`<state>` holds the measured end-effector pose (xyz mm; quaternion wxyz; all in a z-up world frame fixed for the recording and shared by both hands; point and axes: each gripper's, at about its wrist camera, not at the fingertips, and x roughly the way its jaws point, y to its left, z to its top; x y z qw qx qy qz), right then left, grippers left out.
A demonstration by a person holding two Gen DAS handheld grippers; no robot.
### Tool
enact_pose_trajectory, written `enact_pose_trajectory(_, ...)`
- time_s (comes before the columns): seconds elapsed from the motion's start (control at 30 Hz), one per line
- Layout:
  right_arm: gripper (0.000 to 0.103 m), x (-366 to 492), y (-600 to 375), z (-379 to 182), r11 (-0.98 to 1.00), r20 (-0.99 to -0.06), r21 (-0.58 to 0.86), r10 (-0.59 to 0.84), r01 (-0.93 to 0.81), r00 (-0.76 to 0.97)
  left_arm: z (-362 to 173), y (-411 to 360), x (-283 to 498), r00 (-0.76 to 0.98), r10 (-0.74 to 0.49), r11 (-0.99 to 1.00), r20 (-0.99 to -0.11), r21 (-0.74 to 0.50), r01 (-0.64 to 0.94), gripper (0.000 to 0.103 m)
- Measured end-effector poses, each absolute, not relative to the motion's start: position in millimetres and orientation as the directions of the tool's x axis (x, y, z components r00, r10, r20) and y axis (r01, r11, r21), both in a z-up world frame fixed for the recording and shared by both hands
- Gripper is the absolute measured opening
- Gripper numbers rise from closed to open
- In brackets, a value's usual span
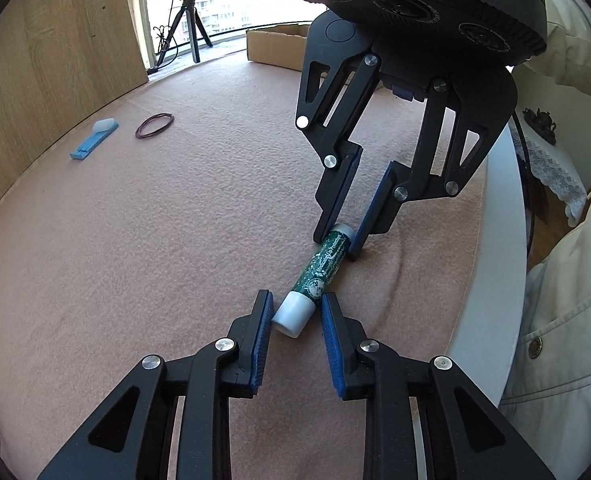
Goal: Organize objects
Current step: 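Close the right gripper on the green glue stick and lift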
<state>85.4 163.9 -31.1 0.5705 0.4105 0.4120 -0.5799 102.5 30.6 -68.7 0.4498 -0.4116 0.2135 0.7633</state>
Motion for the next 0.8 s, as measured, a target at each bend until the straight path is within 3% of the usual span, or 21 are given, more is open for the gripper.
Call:
enact_pose_trajectory(0.5,0.014,97,181,-15,-0.037,-0.931,-0.018,-0.364,0.999,-0.03,-47,33,110,-0.259,0.52,-0.484,-0.814,-0.032,-0.874,0.026)
enact_pose_trajectory(0.8,0.014,97,212,8,0.005,-0.902,-0.087,-0.424,0.996,-0.077,-10,76,111,-0.28,0.464,-0.479,-0.84,0.028,-0.877,0.026)
